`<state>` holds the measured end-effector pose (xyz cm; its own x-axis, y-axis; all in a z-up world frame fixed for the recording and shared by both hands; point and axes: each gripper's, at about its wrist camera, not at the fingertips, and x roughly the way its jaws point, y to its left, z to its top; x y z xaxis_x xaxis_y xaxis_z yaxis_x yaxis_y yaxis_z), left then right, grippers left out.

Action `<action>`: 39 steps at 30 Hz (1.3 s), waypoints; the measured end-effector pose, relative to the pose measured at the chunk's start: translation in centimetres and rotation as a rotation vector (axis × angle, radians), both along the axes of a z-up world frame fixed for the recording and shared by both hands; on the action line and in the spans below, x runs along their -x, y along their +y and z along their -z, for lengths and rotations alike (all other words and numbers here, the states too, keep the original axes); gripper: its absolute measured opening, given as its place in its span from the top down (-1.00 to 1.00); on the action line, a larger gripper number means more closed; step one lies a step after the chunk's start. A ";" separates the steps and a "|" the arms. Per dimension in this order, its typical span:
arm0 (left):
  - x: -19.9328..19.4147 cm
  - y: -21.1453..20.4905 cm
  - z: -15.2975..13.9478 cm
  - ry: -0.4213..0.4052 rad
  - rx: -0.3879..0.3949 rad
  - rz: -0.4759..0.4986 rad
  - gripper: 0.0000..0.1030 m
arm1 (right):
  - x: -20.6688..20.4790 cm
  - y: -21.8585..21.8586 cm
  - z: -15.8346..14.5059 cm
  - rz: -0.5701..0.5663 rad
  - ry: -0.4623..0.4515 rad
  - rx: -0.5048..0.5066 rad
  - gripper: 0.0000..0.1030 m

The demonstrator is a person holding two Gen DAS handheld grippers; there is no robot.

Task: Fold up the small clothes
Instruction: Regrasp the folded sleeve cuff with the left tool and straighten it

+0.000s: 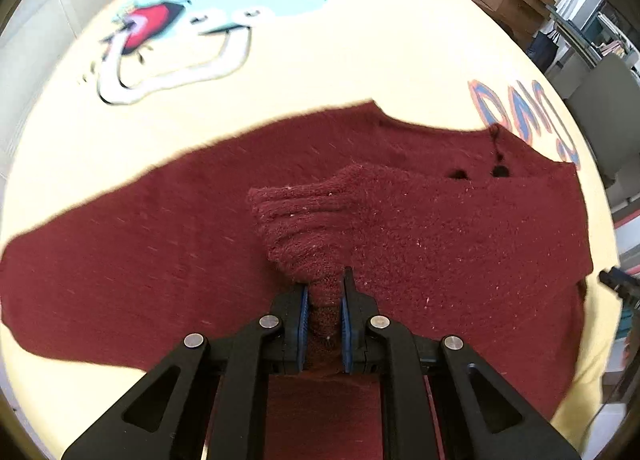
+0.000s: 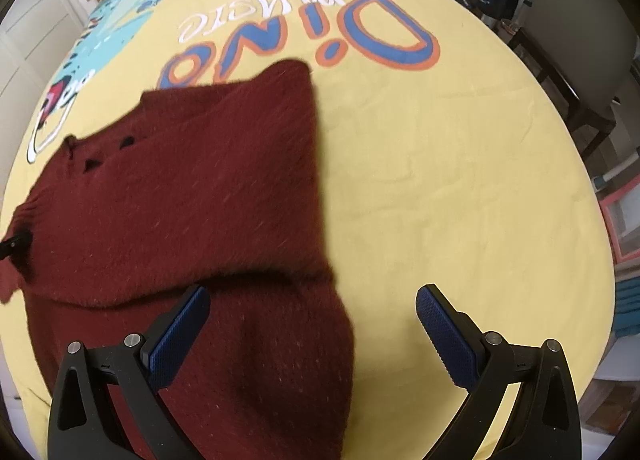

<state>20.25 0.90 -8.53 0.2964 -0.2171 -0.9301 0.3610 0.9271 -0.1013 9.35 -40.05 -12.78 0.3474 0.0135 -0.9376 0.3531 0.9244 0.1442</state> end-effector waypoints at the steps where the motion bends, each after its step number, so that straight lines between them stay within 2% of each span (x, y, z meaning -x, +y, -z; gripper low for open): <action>1: 0.0 0.3 0.0 -0.007 0.001 -0.002 0.79 | -0.4 -0.3 -0.2 0.006 -0.011 -0.002 -0.99; 6: 0.3 -0.7 1.8 -0.019 -0.047 0.034 0.79 | -3.0 -0.9 0.5 0.013 -0.015 -0.028 -0.99; 10: 1.5 -1.1 3.0 -0.022 -0.072 0.047 0.79 | -5.5 -0.4 2.4 -0.030 0.042 -0.018 -0.99; 13: 1.6 -0.7 3.2 -0.021 -0.073 0.049 0.78 | -6.8 0.1 3.7 -0.064 0.072 -0.068 -0.96; 14: 1.4 -0.6 3.3 -0.017 -0.070 0.046 0.78 | -7.0 0.2 4.1 -0.067 0.088 -0.076 -0.88; 17: 0.6 -0.4 3.6 -0.010 -0.069 0.039 0.78 | -7.5 0.5 5.3 -0.075 0.120 -0.115 -0.44; 19: 0.5 -0.6 3.5 -0.006 -0.071 0.036 0.78 | -7.4 0.4 5.3 -0.067 0.103 -0.141 -0.15; 21: 0.5 -0.5 3.2 -0.007 -0.062 0.033 0.78 | -7.2 0.0 4.7 -0.051 0.082 -0.148 0.30; 24: 0.5 -0.6 2.7 -0.015 -0.049 0.037 0.78 | -6.3 -1.3 3.7 -0.019 0.043 -0.147 0.64; 27: 0.6 -0.6 3.1 -0.010 -0.051 0.033 0.78 | -5.4 -1.9 3.8 -0.007 0.030 -0.173 0.66; 32: 0.2 -0.1 4.9 0.001 -0.071 0.011 0.67 | -5.4 -1.4 4.6 -0.017 0.053 -0.126 0.66; 36: 0.0 0.0 4.9 -0.006 -0.073 -0.003 0.58 | -5.6 -0.5 4.6 -0.037 0.055 -0.098 0.61; 38: 0.0 -0.2 4.7 -0.017 -0.110 -0.010 0.29 | -5.5 -0.3 4.3 -0.048 0.042 -0.079 0.53; 39: -0.1 -0.2 4.5 -0.028 -0.134 -0.018 0.22 | -5.3 -0.2 4.0 -0.046 0.037 -0.069 0.42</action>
<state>20.32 0.69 -13.04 0.3251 -0.0860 -0.9418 0.3452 0.9379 0.0335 14.62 -40.24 -16.73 0.3102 0.0937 -0.9460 0.3165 0.9282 0.1957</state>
